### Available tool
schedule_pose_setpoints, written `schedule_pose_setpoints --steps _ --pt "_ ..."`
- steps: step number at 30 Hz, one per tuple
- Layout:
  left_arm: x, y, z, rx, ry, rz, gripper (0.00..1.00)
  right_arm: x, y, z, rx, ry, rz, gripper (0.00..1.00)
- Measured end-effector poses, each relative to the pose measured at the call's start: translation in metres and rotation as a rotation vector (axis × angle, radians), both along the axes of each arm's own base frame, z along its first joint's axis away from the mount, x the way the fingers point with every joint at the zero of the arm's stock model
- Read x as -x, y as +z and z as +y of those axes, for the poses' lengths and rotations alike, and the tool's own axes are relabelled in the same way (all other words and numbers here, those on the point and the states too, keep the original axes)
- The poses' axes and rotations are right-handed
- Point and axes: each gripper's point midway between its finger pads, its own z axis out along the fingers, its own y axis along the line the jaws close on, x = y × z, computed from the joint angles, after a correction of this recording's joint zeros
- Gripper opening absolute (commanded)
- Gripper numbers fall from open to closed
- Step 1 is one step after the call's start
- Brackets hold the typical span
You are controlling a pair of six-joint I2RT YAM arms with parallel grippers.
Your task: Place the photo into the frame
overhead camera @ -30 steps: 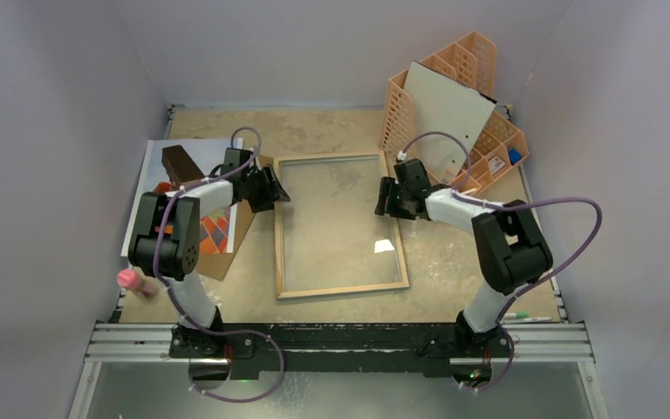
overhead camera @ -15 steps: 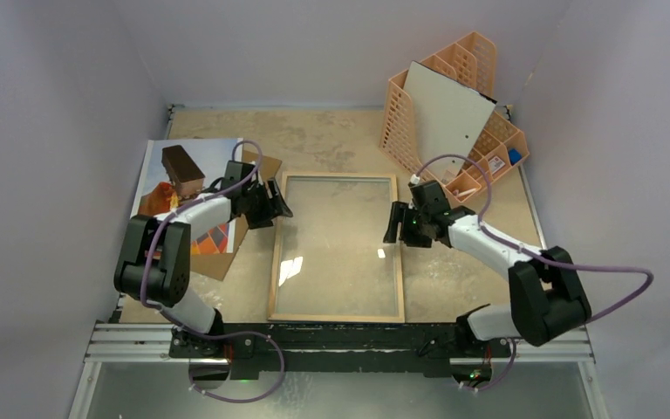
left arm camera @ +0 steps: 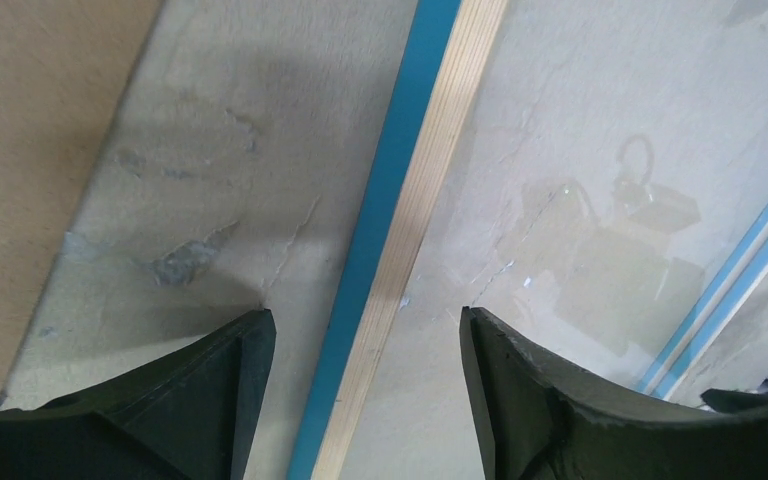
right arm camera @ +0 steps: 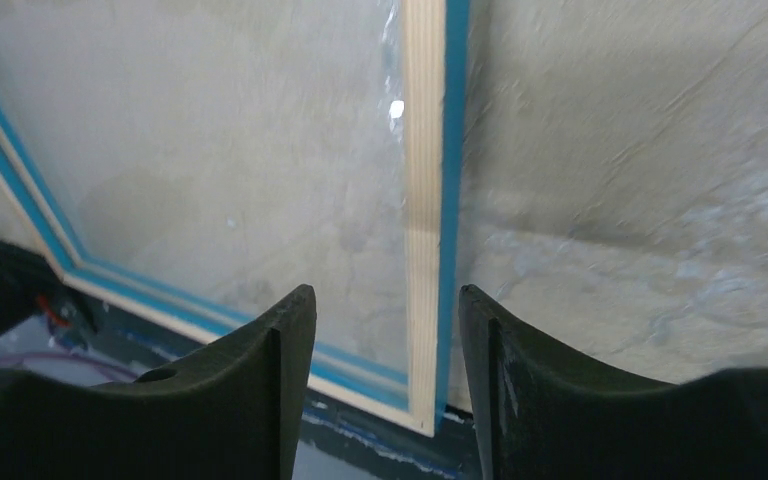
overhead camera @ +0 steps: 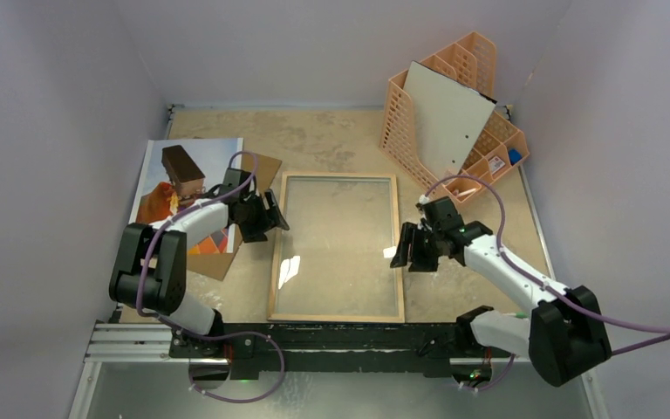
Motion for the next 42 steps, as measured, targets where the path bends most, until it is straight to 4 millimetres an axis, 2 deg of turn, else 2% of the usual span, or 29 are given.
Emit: schedule_pose_setpoints --steps 2,8,13,15,17,19,20,22,25,27,32,37,42 --pt "0.008 -0.004 -0.003 0.019 -0.012 0.024 0.7 0.017 -0.001 0.005 -0.052 0.03 0.038 0.52" --pt "0.011 -0.003 -0.008 0.055 -0.023 0.031 0.7 0.047 -0.009 0.011 -0.127 0.076 0.124 0.51" --pt "0.015 -0.003 -0.015 0.1 -0.026 0.04 0.69 0.065 -0.022 0.009 -0.136 0.083 0.186 0.5" --pt "0.017 -0.003 -0.018 0.12 -0.026 0.044 0.69 0.069 -0.025 0.01 -0.148 0.086 0.202 0.44" --pt "0.019 -0.002 -0.021 0.141 -0.024 0.047 0.68 0.072 -0.026 0.011 -0.159 0.089 0.209 0.36" --pt "0.019 -0.002 -0.02 0.145 -0.021 0.045 0.68 0.073 -0.028 0.011 -0.158 0.088 0.211 0.34" --pt "0.019 -0.002 -0.02 0.147 -0.02 0.045 0.67 0.073 -0.028 0.01 -0.153 0.086 0.214 0.34" --pt "0.019 -0.003 -0.02 0.149 -0.019 0.044 0.67 0.074 -0.029 0.008 -0.142 0.08 0.216 0.44" --pt "0.019 -0.003 -0.02 0.151 -0.017 0.045 0.66 0.071 -0.028 0.004 -0.114 0.069 0.213 0.52" --pt "0.019 -0.003 -0.02 0.154 -0.012 0.048 0.66 0.065 -0.023 0.003 -0.098 0.063 0.197 0.53" --pt "0.02 -0.003 -0.02 0.156 -0.006 0.051 0.66 0.052 -0.008 0.005 -0.1 0.063 0.132 0.45" --pt "0.02 -0.003 -0.02 0.156 -0.006 0.051 0.65 0.056 -0.005 0.01 -0.134 0.08 0.141 0.44" --pt "0.02 -0.004 -0.02 0.156 -0.006 0.051 0.65 0.067 -0.011 0.013 -0.169 0.098 0.178 0.45"
